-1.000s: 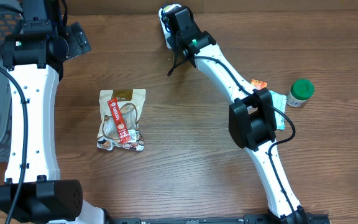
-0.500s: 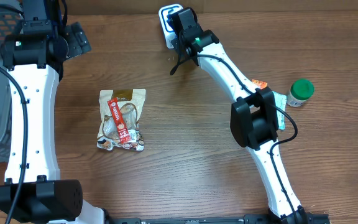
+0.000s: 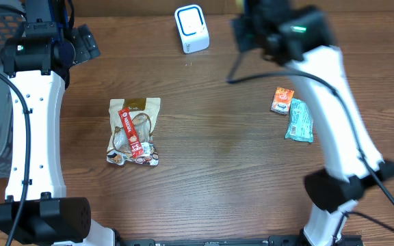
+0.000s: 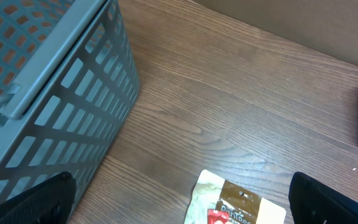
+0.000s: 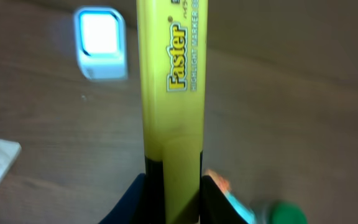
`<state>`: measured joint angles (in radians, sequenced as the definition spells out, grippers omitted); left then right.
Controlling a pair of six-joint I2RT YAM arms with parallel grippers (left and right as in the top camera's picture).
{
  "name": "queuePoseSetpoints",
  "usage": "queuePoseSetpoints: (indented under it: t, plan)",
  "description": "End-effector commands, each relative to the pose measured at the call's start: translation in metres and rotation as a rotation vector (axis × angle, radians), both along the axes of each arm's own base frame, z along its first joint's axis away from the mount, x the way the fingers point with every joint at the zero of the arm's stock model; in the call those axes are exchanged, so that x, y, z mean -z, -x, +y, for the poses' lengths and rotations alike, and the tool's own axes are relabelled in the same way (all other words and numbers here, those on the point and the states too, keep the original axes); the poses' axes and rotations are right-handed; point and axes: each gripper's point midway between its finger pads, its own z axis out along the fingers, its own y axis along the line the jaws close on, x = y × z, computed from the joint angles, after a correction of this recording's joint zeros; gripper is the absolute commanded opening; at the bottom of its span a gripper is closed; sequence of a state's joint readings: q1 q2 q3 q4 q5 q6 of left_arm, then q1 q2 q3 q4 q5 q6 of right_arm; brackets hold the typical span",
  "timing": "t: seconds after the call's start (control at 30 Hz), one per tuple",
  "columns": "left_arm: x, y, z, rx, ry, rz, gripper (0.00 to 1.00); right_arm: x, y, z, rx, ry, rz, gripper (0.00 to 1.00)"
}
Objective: Scan the item barcode
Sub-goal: 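Move the highlighter right and release it beside the mint-green package, then move the right gripper left onto the red-and-white snack bag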
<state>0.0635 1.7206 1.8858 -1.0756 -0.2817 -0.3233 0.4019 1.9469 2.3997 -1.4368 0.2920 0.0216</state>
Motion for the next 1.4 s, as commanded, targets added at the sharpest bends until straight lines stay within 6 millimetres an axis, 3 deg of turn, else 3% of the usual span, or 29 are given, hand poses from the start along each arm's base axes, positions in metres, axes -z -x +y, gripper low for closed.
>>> queuePoseSetpoints:
  t: [0.0,0.13,0.53,0.63,0.7,0.8,0.93,1.17,1.23,1.37]
  plan:
    - [0.0,-0.002,0.002,-0.018,-0.002,-0.004,1.0,0.038,0.011,-0.027,0.118,-0.008,0.168,0.04]
    - [0.0,-0.002,0.002,-0.018,-0.003,-0.004,1.0,0.072,0.034,-0.061,0.288,-0.015,0.35,0.04]
    - [0.0,-0.002,0.002,-0.018,-0.003,-0.004,1.0,0.207,0.074,-0.119,0.481,0.059,0.685,0.04]
    - [0.0,-0.002,0.002,-0.018,-0.002,-0.004,1.0,0.232,0.084,-0.123,0.489,0.071,0.721,0.58]
    - [0.0,-0.002,0.002,-0.018,-0.003,-0.004,1.0,0.242,0.086,-0.123,0.489,0.074,0.727,0.75]
    - [0.0,-0.002,0.002,-0.018,-0.003,-0.004,1.0,0.248,0.084,-0.122,0.488,0.064,0.719,0.79]
    - [0.0,-0.002,0.002,-0.018,-0.003,-0.004,1.0,0.252,0.077,-0.101,0.455,-0.052,0.718,0.79]
    - [0.0,-0.002,0.002,-0.018,-0.003,-0.004,1.0,0.24,0.057,-0.01,0.259,-0.547,0.762,0.78]
    - [0.0,-0.002,0.002,-0.018,-0.003,-0.004,1.0,0.234,0.052,0.007,0.217,-0.613,0.75,0.68]
    - [0.0,-0.002,0.002,-0.018,-0.003,-0.004,1.0,0.232,0.045,0.04,0.166,-0.626,0.707,0.65]
